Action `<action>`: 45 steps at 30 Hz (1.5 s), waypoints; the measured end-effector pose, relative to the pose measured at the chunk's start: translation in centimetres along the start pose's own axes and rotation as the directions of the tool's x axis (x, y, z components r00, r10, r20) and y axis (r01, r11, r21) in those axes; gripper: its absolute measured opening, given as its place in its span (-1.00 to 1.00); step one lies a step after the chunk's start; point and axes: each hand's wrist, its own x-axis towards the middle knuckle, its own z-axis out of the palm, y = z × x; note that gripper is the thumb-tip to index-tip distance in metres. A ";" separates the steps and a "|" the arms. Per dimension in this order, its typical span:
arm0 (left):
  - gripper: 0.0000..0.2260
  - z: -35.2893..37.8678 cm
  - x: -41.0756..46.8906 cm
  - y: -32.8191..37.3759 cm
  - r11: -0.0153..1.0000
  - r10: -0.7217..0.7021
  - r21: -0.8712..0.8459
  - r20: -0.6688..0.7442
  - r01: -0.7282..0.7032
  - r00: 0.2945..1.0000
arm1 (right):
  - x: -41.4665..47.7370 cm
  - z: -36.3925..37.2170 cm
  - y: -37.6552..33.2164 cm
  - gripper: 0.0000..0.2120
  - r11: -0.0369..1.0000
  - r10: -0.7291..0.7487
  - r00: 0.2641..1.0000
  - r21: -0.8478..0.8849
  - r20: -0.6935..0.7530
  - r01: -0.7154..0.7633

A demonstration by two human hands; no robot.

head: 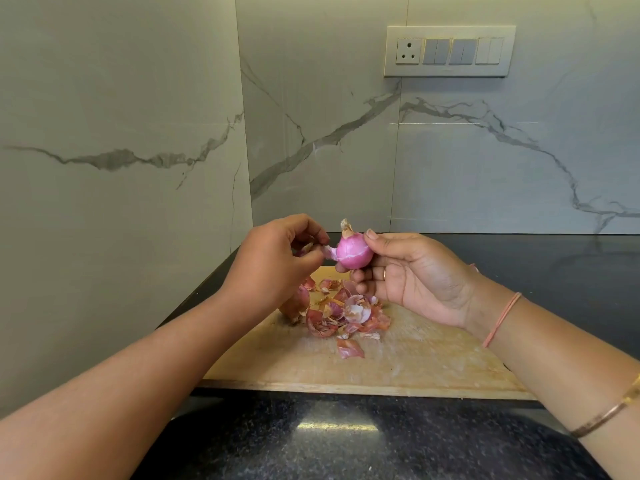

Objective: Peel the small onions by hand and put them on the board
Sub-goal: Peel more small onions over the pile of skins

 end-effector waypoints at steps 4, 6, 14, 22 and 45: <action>-0.90 -0.1 0.0 0.0 1.000 0.005 0.015 -0.004 -0.005 1.000 | -0.1 -0.1 0.0 -0.72 0.999 0.005 1.000 0.034 0.005 -0.005; -0.90 -0.2 0.0 -0.1 1.000 -0.006 0.007 -0.009 0.006 1.000 | 0.0 -0.1 0.0 -0.78 0.998 -0.010 1.000 0.058 -0.009 0.011; -0.95 0.1 -0.2 0.3 0.999 0.036 -0.021 0.067 -0.035 0.997 | -0.1 0.0 0.1 -0.62 0.997 -0.076 0.997 -0.036 -0.032 0.075; -0.94 0.4 -0.1 -0.1 0.998 0.041 -0.044 0.007 -0.040 0.999 | -0.1 0.1 0.4 -0.57 0.988 -0.107 0.994 -0.117 -0.037 0.102; -0.90 -0.1 0.4 -0.6 0.973 -0.216 0.066 -0.086 0.222 0.973 | -0.3 0.3 0.0 -0.71 0.990 -0.040 0.999 -0.131 0.025 0.043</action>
